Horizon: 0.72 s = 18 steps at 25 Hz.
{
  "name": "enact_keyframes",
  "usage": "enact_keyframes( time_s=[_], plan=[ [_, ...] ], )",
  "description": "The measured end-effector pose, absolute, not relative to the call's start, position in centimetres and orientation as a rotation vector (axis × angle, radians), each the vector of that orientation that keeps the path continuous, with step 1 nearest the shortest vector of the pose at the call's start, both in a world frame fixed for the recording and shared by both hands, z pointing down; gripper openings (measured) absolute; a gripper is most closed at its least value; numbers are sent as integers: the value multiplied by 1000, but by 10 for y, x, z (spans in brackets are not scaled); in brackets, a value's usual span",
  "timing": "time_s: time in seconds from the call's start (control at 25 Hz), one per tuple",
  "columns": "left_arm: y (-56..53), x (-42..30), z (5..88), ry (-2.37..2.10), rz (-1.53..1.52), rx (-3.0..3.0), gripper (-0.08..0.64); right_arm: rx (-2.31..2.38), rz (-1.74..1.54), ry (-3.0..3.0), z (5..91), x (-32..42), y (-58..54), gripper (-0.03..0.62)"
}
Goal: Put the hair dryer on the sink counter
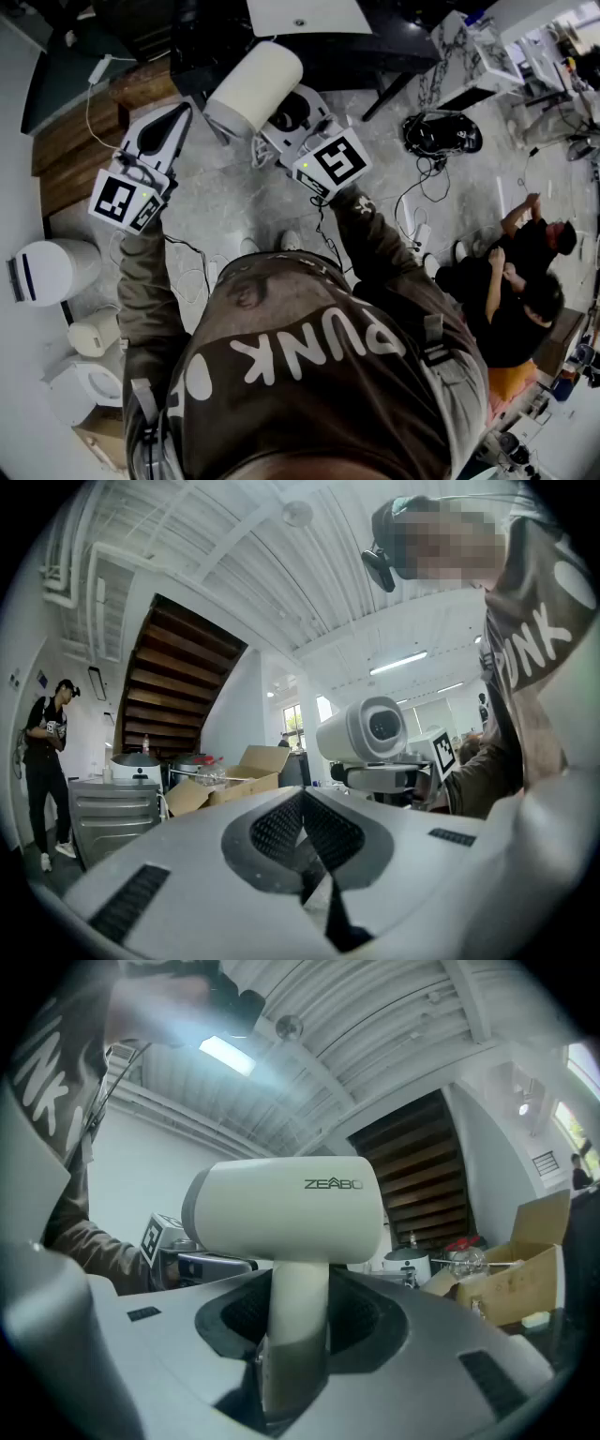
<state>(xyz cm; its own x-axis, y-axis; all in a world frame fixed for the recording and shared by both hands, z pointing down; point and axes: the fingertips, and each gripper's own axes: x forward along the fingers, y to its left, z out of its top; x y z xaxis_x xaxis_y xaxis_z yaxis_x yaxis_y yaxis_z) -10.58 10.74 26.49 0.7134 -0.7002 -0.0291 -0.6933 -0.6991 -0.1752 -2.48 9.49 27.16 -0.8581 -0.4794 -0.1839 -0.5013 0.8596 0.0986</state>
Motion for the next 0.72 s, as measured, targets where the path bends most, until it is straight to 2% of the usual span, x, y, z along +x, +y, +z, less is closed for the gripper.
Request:
enact_keyframes(
  time_s=[0.72],
  plan=[
    [107,-104,271,1139,-72,-2742,-6,-788,165,2881,281,-24,91,156]
  ],
)
